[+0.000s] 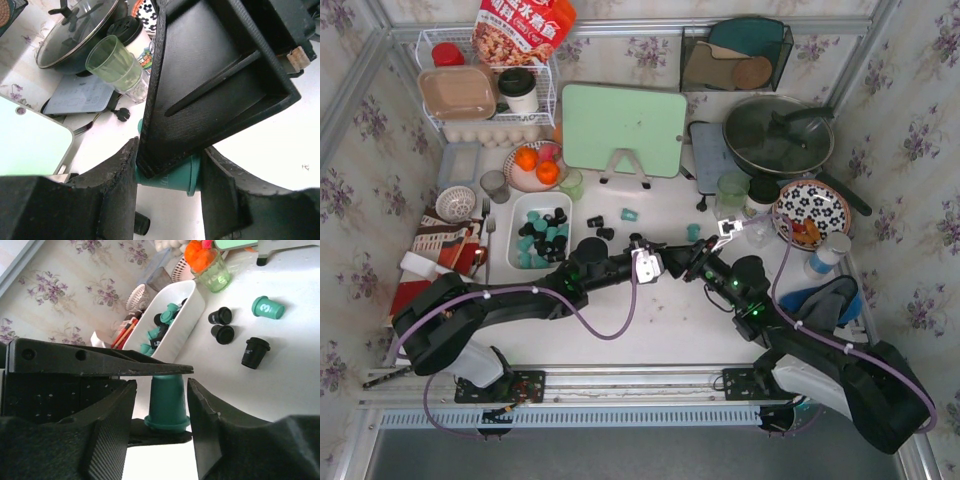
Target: Mix the coffee capsules in the storage basket
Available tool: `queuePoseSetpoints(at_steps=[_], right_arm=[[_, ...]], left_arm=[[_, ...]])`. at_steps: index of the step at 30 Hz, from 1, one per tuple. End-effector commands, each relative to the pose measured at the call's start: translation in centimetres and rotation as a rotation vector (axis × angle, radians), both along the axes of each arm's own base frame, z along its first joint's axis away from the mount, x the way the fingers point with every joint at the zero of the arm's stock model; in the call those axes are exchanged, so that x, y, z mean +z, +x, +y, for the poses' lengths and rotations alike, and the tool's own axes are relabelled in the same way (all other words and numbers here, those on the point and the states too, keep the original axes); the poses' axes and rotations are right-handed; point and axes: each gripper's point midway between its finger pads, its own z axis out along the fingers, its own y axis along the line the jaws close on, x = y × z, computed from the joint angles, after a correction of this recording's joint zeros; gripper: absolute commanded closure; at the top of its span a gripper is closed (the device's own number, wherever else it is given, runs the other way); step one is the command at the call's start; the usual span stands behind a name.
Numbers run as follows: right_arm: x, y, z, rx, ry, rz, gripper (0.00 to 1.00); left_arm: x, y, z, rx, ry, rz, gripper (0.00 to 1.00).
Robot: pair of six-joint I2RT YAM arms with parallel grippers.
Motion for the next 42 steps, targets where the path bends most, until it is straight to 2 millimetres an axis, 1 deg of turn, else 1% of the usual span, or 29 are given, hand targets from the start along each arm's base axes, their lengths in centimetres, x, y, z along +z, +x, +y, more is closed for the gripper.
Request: queuePoseSetpoints(at_steps=[1, 3, 5, 9, 13, 15, 16, 18, 19, 21, 23, 24, 26, 28, 30, 31, 32, 34, 36, 39, 40, 42], right_arm=[[-0.7, 0.3, -0.6, -0.032, -0.056, 0.030, 0.45], [-0.9, 0.6, -1.0, -0.061, -0.079, 0.047, 0.39], [-0.8, 0.8, -1.5, -0.087, -0.101, 0.055, 0.37], [-0.6, 1.2, -2.4, -0.133, -0.153, 0.060, 0.37], [-0.6, 1.7, -3.4, -0.189, -0.209, 0.079, 0.37], [-0.8, 2.0, -3.9, -0.213, -0.249, 0.087, 0.37], [-1.0, 2.1, -4.2, -0.228, -0.272, 0.091, 0.37], [-1.5, 2.4, -4.6, -0.244, -0.319, 0.100, 0.38], [-1.6, 2.5, -4.8, -0.251, -0.338, 0.100, 0.38], [-2.1, 2.7, -5.0, -0.257, -0.381, 0.102, 0.38], [-2.8, 3.1, -5.3, -0.269, -0.432, 0.116, 0.39], [-2.9, 3.3, -5.5, -0.279, -0.447, 0.122, 0.39], [-3.9, 3.6, -5.5, -0.281, -0.491, 0.145, 0.40], [-4.7, 3.9, -5.5, -0.281, -0.518, 0.162, 0.41], [-5.6, 4.2, -5.4, -0.283, -0.541, 0.181, 0.41], [-5.9, 4.4, -5.4, -0.285, -0.551, 0.185, 0.41], [-6.2, 4.7, -5.4, -0.289, -0.564, 0.186, 0.41], [-7.0, 5.4, -5.7, -0.316, -0.601, 0.186, 0.42], [-7.9, 6.2, -6.0, -0.338, -0.648, 0.188, 0.42], [-9.0, 7.6, -6.4, -0.375, -0.710, 0.211, 0.42], [-9.3, 8.2, -6.5, -0.388, -0.723, 0.222, 0.43], [-10.0, 9.1, -6.9, -0.409, -0.740, 0.257, 0.44]], left_arm=[[0.7, 0.5, 0.3, 0.032, -0.014, -0.010, 0.61], [0.6, 0.5, 0.4, 0.040, -0.010, -0.012, 0.63], [0.5, 0.6, 0.6, 0.050, -0.001, -0.010, 0.67], [0.1, 1.4, 1.4, 0.107, 0.020, -0.010, 0.73], [-0.4, 1.9, 2.5, 0.155, 0.042, -0.003, 0.76], [-0.3, 2.3, 3.2, 0.180, 0.045, 0.002, 0.76], [-0.2, 2.8, 3.8, 0.203, 0.044, 0.006, 0.76], [-0.8, 3.9, 4.9, 0.255, 0.058, 0.042, 0.77], [-0.1, 4.5, 5.7, 0.287, 0.047, 0.054, 0.77], [0.0, 6.5, 7.8, 0.395, 0.050, 0.107, 0.78], [-0.9, 9.3, 11.0, 0.577, 0.070, 0.215, 0.77], [-1.4, 10.5, 12.9, 0.669, 0.086, 0.272, 0.78], [-2.0, 12.7, 16.7, 0.849, 0.083, 0.390, 0.79], [-3.1, 13.8, 19.9, 0.970, 0.069, 0.498, 0.78], [-3.9, 14.4, 22.3, 1.039, 0.042, 0.585, 0.77], [-4.0, 14.7, 23.3, 1.072, 0.029, 0.617, 0.77], [-5.5, 14.9, 24.3, 1.117, 0.048, 0.673, 0.76], [-6.8, 15.4, 26.3, 1.194, 0.042, 0.772, 0.75], [-8.1, 15.6, 27.6, 1.227, 0.038, 0.862, 0.74], [-9.5, 16.0, 29.1, 1.264, 0.019, 0.922, 0.73], [-9.8, 16.1, 29.5, 1.282, 0.007, 0.939, 0.71], [-9.9, 16.2, 29.9, 1.291, -0.009, 0.966, 0.60]])
